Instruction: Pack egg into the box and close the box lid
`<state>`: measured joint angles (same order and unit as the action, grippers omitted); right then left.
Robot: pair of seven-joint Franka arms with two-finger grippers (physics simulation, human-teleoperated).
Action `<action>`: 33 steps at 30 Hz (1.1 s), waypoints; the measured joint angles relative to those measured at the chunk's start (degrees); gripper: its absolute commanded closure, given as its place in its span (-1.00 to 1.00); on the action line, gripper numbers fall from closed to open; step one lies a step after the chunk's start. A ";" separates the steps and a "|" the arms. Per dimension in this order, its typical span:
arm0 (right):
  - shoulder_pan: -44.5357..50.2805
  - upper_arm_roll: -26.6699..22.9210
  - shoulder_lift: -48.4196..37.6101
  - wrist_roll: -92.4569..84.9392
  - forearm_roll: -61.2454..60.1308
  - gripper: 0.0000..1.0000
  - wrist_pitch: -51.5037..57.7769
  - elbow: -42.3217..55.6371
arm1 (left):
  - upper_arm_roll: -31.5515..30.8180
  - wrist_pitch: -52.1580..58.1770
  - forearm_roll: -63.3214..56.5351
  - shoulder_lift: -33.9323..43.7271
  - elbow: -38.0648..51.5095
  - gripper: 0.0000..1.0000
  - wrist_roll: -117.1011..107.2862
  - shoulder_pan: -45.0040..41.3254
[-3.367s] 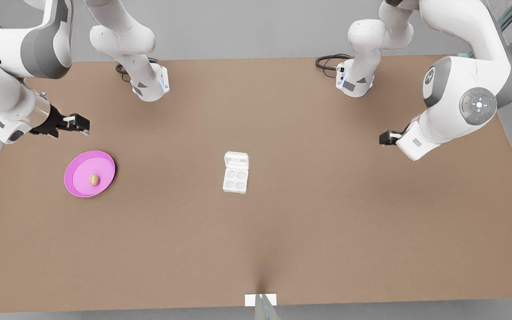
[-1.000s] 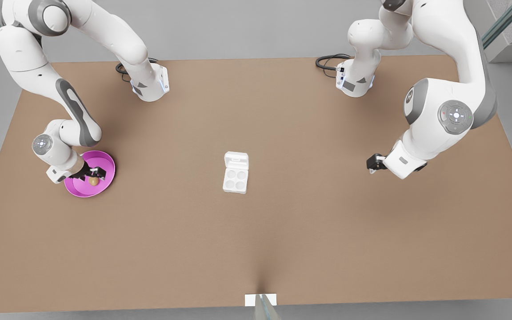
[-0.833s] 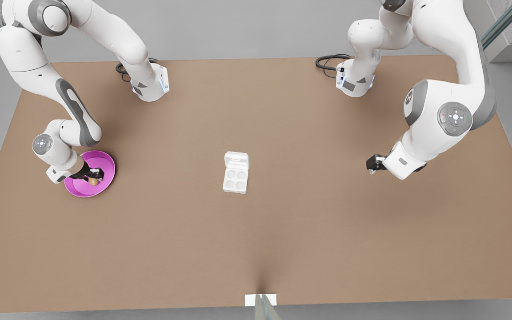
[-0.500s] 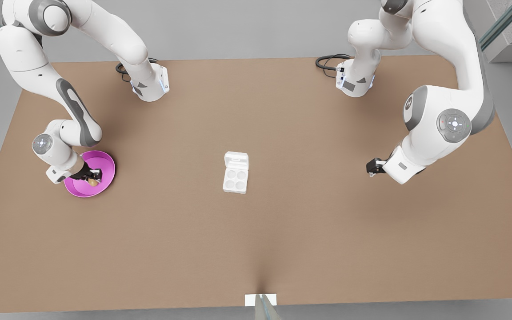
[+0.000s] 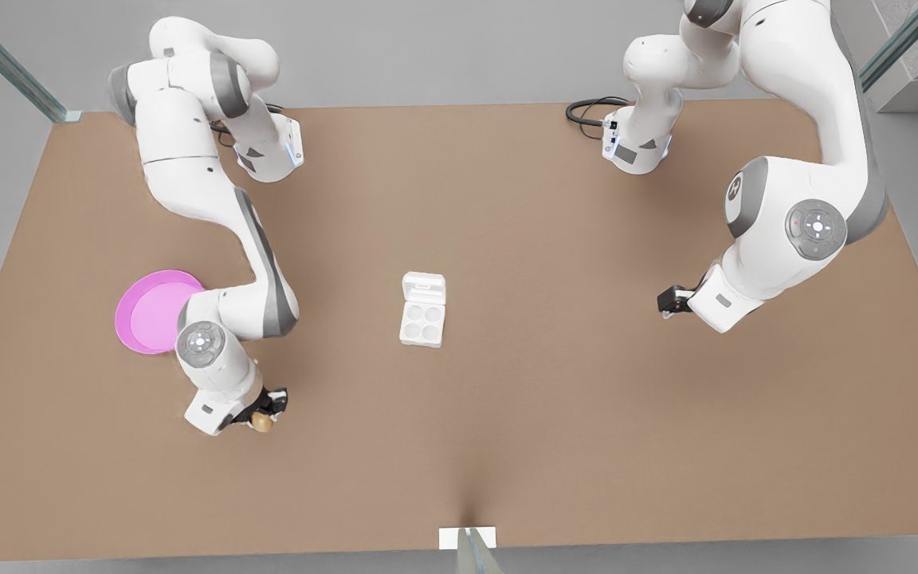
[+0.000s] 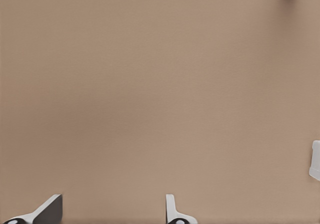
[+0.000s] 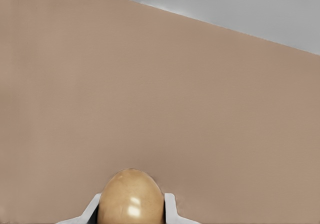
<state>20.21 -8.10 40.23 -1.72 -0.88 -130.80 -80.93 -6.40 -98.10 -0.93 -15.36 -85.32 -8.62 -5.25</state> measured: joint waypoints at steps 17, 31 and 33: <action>23.38 -6.95 -1.31 19.14 -14.28 0.05 17.82 2.20 | 0.00 -0.25 -0.05 -0.99 -0.05 -1.00 -0.01 0.31; 29.26 -6.04 -1.75 30.06 -15.69 0.04 18.62 -1.46 | 0.00 -0.34 -0.06 -1.65 -1.23 -1.00 0.00 0.87; 29.51 -5.86 -3.58 31.18 -15.69 0.04 18.35 -4.51 | 0.00 -0.33 -0.07 -1.53 -1.36 -1.00 0.00 0.71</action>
<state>49.73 -13.96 36.65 29.47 -16.58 -112.45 -85.45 -6.40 -98.43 -1.00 -16.88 -86.68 -8.62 -4.54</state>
